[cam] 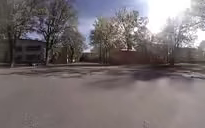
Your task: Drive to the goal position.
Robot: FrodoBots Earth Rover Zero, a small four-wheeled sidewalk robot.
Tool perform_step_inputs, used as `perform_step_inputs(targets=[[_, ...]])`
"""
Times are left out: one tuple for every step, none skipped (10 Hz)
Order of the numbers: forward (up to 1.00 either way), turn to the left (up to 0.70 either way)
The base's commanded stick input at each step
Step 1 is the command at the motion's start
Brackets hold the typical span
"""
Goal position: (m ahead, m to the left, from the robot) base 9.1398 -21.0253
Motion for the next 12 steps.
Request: perform_step_inputs(targets=[[1.0,0.0],[1.0,0.0],[1.0,0.0],[1.0,0.0],[1.0,0.0],[1.0,0.0],[1.0,0.0],[1.0,0.0],[1.0,0.03],[1.0,0.26],[1.0,0.36],[1.0,0.08]])
